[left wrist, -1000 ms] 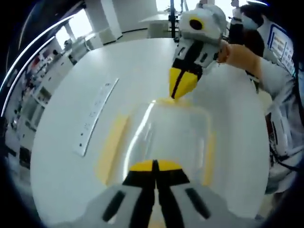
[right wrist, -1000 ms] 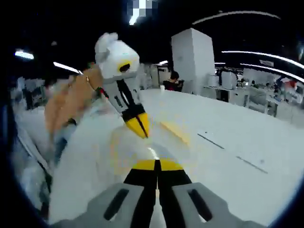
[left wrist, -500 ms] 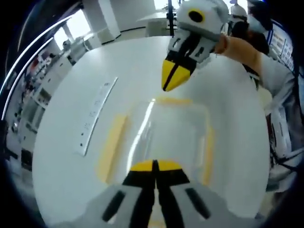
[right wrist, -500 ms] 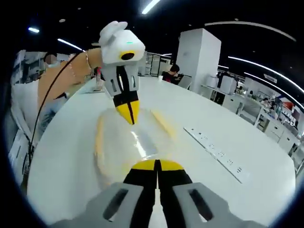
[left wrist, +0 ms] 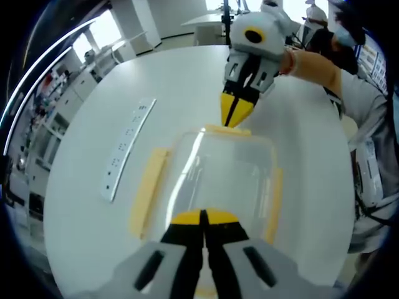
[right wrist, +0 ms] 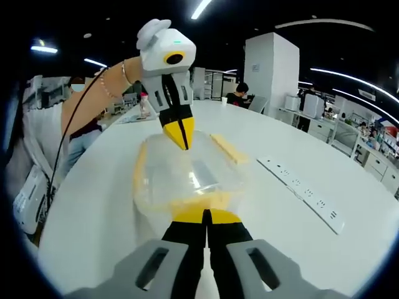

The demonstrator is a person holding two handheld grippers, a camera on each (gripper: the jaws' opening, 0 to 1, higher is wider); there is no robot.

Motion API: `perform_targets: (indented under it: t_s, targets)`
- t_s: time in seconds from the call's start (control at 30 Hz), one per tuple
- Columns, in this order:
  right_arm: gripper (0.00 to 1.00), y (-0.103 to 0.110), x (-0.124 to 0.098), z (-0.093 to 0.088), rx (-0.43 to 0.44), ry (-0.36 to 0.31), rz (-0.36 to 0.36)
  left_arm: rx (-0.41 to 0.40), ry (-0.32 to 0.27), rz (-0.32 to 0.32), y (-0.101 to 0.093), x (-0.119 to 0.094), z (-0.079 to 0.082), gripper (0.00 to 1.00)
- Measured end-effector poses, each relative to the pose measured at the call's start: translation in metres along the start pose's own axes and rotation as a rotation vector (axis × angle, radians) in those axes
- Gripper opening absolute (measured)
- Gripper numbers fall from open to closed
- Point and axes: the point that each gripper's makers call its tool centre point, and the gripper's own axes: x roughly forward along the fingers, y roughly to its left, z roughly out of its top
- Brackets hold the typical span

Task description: Snap each plastic latch of the storage box into its locked position after aligning the lid with the box until every specified latch is closed and the lid sits flush.

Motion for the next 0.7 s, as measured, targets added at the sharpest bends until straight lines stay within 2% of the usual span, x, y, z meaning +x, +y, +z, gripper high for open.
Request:
perform_targets:
  t_s: [0.23, 0.7]
  targets:
    - [0.0, 0.0032, 0.0039, -0.0005, -0.03, 0.029, 0.004, -0.002, -0.001, 0.001, -0.0009, -0.0008, -0.0041, 0.0]
    - [0.0, 0.0051, 0.0027, -0.0008, -0.013, 0.007, 0.021, -0.01, 0.003, -0.001, -0.0026, -0.0001, -0.0034, 0.0]
